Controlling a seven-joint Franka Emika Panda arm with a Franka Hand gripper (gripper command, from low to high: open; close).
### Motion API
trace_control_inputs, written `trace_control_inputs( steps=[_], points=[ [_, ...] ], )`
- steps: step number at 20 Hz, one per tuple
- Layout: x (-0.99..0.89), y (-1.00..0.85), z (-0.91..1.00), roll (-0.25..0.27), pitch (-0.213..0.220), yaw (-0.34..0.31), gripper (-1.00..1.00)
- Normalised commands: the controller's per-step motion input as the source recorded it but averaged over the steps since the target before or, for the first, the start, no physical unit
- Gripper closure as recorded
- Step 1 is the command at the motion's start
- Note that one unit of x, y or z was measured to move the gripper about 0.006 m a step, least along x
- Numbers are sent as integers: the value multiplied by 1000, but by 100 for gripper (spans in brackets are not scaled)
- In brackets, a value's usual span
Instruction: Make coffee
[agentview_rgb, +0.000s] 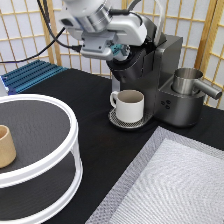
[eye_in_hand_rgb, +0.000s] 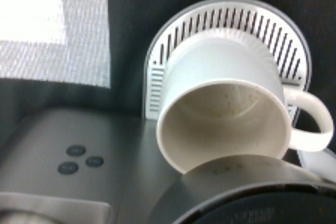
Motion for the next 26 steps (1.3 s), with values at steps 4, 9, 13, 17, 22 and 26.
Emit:
trace_control_inputs(
  steps=[4, 9, 13, 17, 22, 26],
  points=[
    [151, 186, 260, -124, 12, -3, 100],
    [112, 122, 17, -86, -9, -27, 100],
    [170, 339, -16, -175, -19, -50, 100],
    [131, 486, 16, -273, 0, -59, 100],
    [69, 361, 9, -233, -20, -55, -100],
    [0, 126, 4, -157, -45, -21, -100]
  ],
)
